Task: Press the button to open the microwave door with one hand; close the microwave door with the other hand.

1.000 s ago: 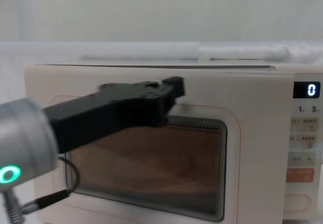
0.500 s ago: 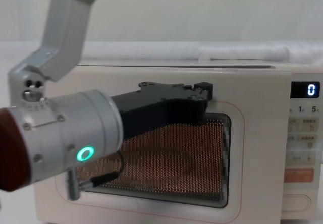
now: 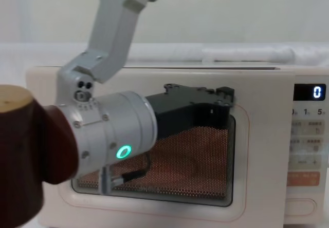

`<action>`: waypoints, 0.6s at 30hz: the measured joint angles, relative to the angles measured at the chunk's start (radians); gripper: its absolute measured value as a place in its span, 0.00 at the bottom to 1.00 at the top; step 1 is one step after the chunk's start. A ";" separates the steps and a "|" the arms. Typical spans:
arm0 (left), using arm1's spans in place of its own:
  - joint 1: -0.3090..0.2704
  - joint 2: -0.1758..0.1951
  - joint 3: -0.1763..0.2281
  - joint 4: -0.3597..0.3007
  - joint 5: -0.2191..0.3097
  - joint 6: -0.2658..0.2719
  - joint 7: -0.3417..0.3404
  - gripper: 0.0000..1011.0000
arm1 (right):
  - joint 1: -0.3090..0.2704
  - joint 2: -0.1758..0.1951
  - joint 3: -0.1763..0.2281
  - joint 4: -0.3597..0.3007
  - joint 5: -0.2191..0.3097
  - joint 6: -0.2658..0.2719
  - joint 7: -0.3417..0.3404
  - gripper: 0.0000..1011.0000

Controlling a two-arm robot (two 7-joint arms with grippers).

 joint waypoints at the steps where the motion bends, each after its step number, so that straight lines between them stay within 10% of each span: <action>1: -0.005 -0.004 0.003 0.005 0.004 0.000 -0.001 0.00 | 0.000 0.000 0.000 0.000 0.000 0.000 0.000 0.99; 18: -0.116 -0.088 0.066 0.113 0.093 -0.012 -0.024 0.00 | 0.000 0.000 0.000 0.000 0.000 0.000 0.000 0.99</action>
